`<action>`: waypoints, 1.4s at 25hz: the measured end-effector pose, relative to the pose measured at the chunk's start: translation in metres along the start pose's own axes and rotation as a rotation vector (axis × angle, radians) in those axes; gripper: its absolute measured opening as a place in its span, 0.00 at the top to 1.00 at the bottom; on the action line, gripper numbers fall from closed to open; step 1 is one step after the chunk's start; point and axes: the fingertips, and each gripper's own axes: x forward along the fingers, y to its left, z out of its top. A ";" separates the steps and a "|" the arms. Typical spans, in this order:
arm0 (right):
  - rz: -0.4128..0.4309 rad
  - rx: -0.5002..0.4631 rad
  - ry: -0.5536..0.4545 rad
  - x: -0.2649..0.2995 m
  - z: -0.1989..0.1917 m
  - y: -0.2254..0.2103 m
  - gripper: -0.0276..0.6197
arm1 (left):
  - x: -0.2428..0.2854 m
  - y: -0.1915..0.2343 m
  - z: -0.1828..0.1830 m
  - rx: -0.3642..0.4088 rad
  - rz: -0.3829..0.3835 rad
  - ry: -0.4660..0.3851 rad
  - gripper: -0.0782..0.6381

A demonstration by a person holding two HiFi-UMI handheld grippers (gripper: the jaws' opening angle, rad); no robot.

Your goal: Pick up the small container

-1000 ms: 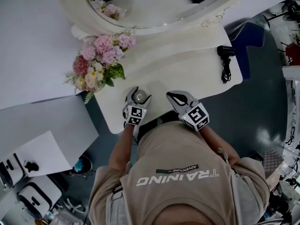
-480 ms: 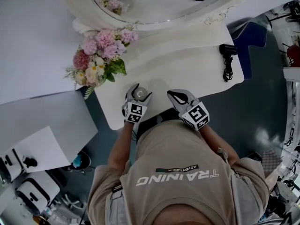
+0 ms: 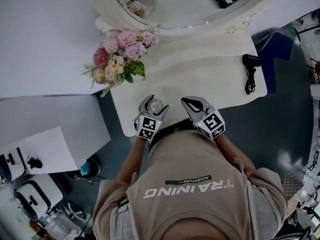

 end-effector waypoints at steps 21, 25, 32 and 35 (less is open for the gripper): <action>-0.015 -0.115 -0.136 -0.010 0.070 -0.017 0.95 | -0.099 0.014 0.104 -0.065 0.116 -0.129 0.39; -0.028 -0.173 -0.188 -0.012 0.099 -0.016 0.95 | -0.112 0.014 0.117 -0.046 0.113 -0.131 0.39; -0.033 -0.210 -0.238 -0.017 0.135 -0.008 0.95 | -0.128 0.023 0.148 0.001 0.135 -0.171 0.39; -0.018 -0.222 -0.250 -0.020 0.148 -0.003 0.95 | -0.129 0.028 0.157 -0.005 0.141 -0.205 0.39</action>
